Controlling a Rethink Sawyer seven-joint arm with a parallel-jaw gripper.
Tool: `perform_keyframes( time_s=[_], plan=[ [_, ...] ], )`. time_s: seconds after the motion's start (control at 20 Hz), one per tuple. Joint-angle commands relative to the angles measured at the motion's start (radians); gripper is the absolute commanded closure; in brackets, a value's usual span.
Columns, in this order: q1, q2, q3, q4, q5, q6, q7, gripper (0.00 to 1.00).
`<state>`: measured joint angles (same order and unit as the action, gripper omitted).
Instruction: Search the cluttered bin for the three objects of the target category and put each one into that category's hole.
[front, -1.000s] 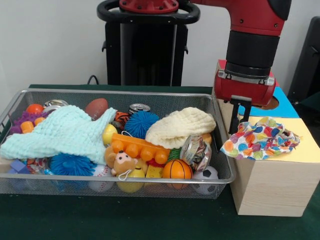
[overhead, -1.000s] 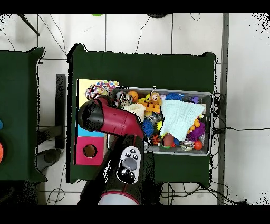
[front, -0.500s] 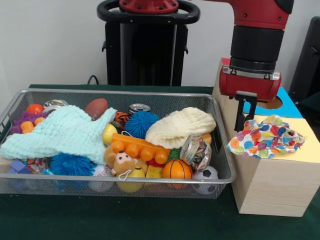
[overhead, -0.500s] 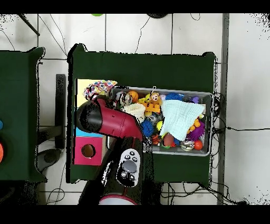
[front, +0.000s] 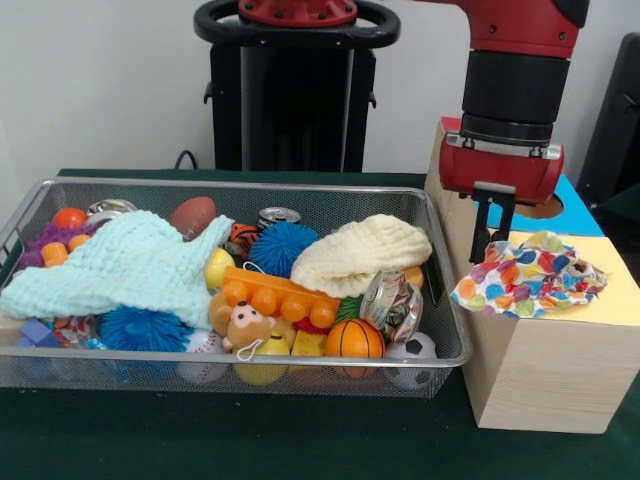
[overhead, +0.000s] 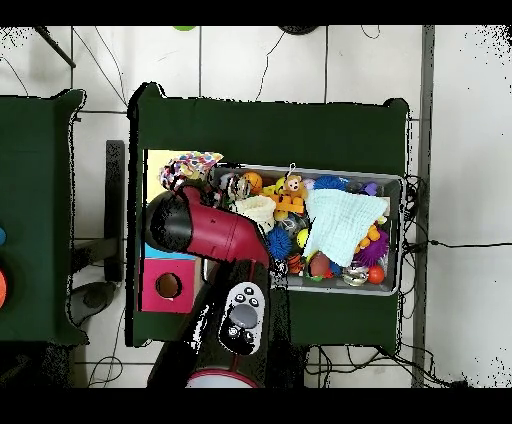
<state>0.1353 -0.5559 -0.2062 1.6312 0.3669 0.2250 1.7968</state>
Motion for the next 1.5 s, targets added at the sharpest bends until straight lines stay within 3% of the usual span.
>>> perform_keyframes(
  time_s=[0.05, 0.25, 0.3, 0.4, 0.45, 1.05, 1.25, 1.5],
  plan=[
    [0.049, 0.016, 0.02, -0.085, -0.022, -0.041, 0.151, 1.0],
    [0.152, 0.039, -0.187, -0.183, -0.053, 0.01, 0.131, 1.0],
    [0.162, 0.039, -0.21, -0.195, -0.057, 0.02, 0.127, 1.0],
    [0.173, 0.032, -0.25, -0.215, -0.077, -0.012, 0.101, 1.0],
    [0.175, 0.027, -0.266, -0.222, -0.093, -0.085, 0.083, 1.0],
    [0.125, 0.037, -0.196, -0.22, -0.098, -0.029, 0.122, 1.0],
    [0.09, 0.037, -0.151, -0.22, -0.118, -0.081, 0.106, 1.0],
    [0.072, 0.061, -0.165, -0.242, -0.139, -0.152, 0.102, 1.0]
  ],
)
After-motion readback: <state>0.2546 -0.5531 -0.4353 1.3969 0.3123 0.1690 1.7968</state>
